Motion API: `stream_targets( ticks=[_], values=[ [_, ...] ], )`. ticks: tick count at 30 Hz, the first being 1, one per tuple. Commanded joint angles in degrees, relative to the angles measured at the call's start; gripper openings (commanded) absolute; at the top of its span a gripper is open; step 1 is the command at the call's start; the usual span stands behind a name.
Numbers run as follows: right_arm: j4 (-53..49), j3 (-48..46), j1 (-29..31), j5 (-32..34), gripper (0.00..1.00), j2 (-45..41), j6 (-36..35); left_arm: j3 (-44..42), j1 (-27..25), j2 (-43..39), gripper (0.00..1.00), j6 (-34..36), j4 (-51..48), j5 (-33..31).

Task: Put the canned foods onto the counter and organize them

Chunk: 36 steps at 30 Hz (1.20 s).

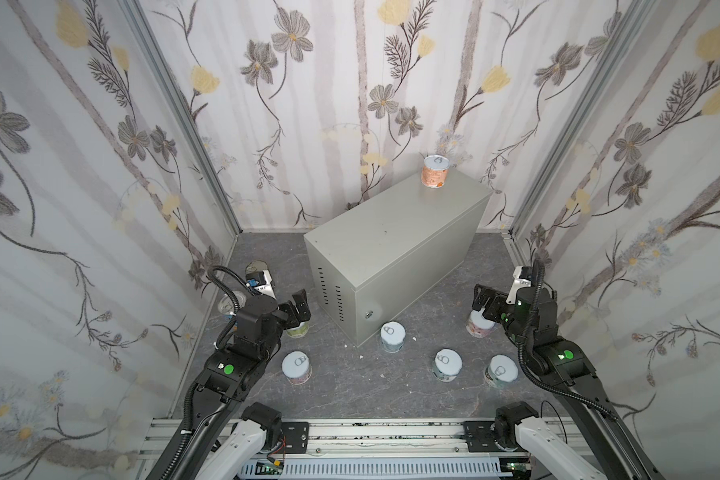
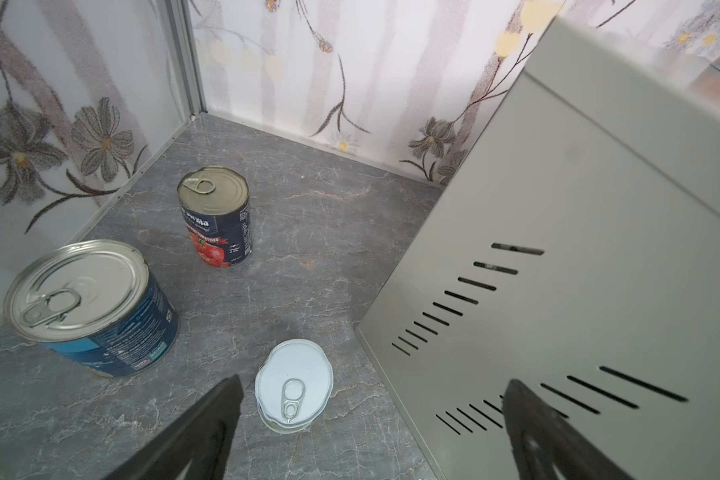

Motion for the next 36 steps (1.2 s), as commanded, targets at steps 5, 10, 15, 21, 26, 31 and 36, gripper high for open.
stream_targets(
  ticks=[5,10,15,21,26,31,36],
  values=[
    [6.73,-9.46,-0.09,6.35,1.00,2.23,10.61,-4.65,0.02,-1.45,1.00,-2.79,0.37,-0.95],
    [10.30,-12.33,-0.99,7.35,1.00,6.05,12.17,-4.89,0.04,-0.94,1.00,-3.60,0.90,-1.47],
    [12.80,-13.00,-1.72,7.87,1.00,11.47,13.79,-6.42,0.04,-0.63,1.00,-5.37,2.96,-0.99],
    [14.26,-12.03,-2.17,7.66,1.00,18.85,14.23,-7.55,0.00,0.45,1.00,-5.65,5.26,-0.24],
    [16.66,-12.19,-2.58,7.87,1.00,22.62,13.37,-7.91,0.04,0.49,1.00,-5.56,6.00,-0.12],
    [18.47,-12.32,-3.20,7.26,1.00,26.18,13.04,-7.00,0.04,2.06,1.00,-5.52,6.77,0.54],
    [20.05,-12.37,-4.22,6.34,1.00,29.32,12.65,-5.35,0.02,3.53,1.00,-4.73,7.16,0.29]
  ],
)
